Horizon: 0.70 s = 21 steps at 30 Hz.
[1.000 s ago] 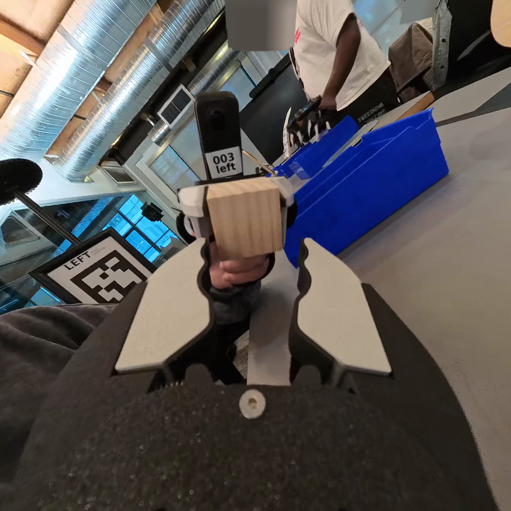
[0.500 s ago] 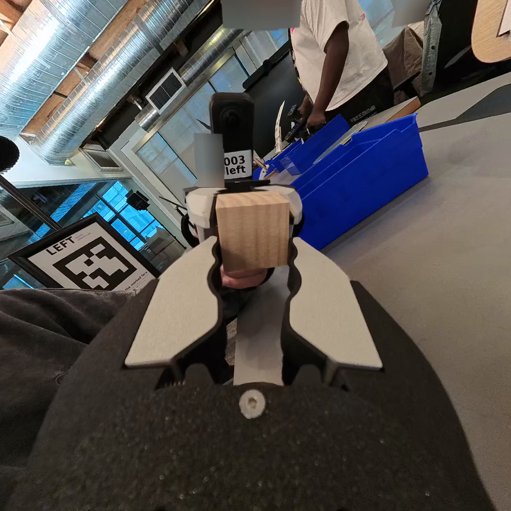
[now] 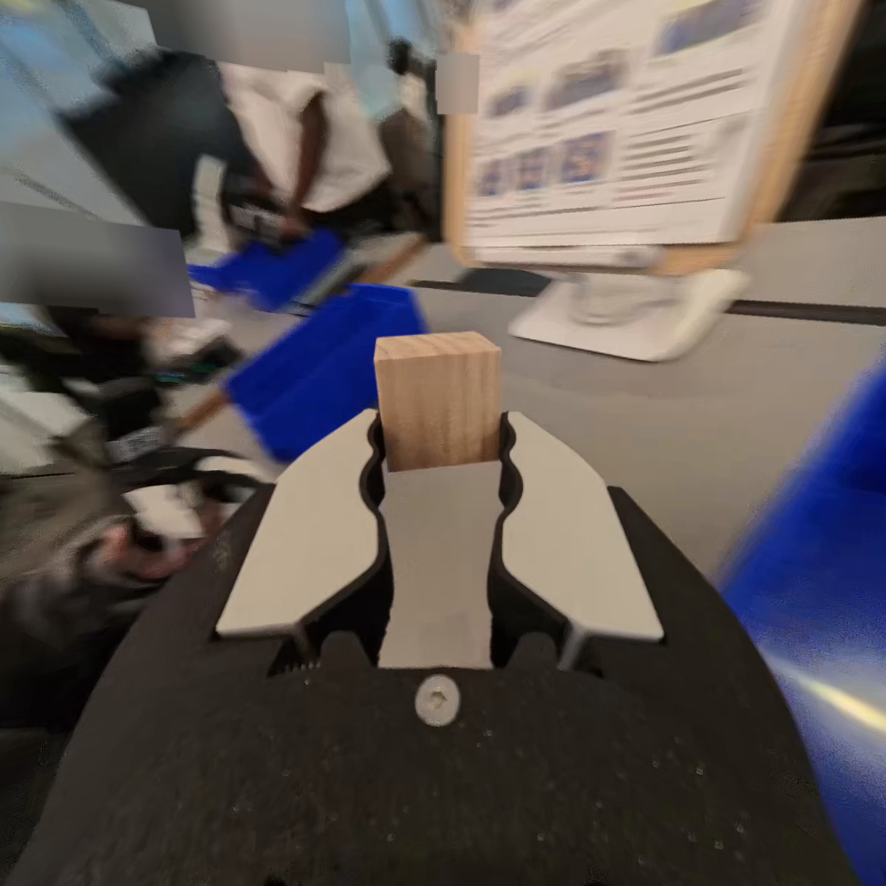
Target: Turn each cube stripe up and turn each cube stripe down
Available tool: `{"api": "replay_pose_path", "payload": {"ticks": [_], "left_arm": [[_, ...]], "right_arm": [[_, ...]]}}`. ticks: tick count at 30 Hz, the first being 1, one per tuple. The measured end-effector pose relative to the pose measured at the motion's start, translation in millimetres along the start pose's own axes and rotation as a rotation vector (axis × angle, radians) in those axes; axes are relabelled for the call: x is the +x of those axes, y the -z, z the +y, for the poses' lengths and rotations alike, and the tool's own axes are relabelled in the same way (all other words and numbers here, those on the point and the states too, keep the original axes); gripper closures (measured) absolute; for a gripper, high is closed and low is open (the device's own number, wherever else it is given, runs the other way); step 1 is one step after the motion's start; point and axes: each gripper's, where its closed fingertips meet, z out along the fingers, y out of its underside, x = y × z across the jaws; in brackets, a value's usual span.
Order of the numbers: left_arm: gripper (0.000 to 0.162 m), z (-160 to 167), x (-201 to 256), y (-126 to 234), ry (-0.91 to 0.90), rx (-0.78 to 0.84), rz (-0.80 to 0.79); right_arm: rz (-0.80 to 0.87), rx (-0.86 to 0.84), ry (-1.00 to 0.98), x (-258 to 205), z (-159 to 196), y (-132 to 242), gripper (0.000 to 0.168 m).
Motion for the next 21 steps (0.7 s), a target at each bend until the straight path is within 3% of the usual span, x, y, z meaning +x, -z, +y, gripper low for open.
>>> {"api": "replay_pose_path", "payload": {"ticks": [3,9,11,18,21], "left_arm": [[0.096,0,6,-4,-0.036,-0.017,0.021],[0.098,17,8,-13,-0.066,-0.106,0.018],[0.098,18,11,-13,-0.062,-0.115,0.034],[0.098,22,10,-13,-0.05,-0.146,0.043],[0.098,27,10,-16,-0.03,-0.171,0.057]], "right_arm": [[0.383,-0.151,0.042,85,-19,43,0.123],[0.732,-0.755,-0.133,208,59,72,0.123],[0.826,-0.841,-0.154,235,74,85,0.123],[0.883,-0.979,-0.24,262,111,108,0.123],[0.882,-0.963,-0.211,266,112,108,0.122]]}}
